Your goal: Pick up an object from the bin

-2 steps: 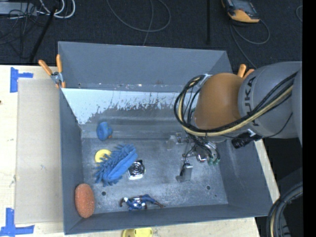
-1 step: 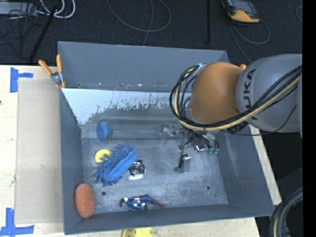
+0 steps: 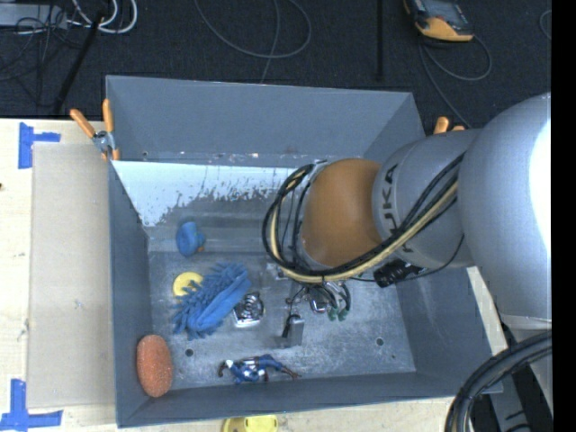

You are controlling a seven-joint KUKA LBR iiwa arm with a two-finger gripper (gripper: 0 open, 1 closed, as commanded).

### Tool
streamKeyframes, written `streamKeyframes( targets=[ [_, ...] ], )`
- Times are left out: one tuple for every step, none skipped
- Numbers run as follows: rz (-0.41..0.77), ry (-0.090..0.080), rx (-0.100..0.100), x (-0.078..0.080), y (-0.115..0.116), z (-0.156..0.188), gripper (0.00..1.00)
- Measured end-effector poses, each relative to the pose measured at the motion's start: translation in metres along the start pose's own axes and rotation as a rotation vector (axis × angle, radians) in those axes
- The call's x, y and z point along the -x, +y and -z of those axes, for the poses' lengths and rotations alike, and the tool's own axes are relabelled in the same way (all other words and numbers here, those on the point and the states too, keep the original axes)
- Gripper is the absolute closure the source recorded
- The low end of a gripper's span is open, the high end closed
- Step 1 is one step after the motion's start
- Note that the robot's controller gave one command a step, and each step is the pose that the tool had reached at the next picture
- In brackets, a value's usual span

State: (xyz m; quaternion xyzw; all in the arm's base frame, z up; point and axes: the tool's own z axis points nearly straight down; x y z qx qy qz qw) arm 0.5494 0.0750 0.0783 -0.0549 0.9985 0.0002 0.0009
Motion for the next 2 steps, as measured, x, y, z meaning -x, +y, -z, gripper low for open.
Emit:
streamKeyframes(
  targets=[
    [0.086, 0.004, 0.001, 0.035, 0.005, -0.007, 0.00],
    [0.135, 0.000, -0.003, 0.037, 0.045, -0.007, 0.00]
  ],
)
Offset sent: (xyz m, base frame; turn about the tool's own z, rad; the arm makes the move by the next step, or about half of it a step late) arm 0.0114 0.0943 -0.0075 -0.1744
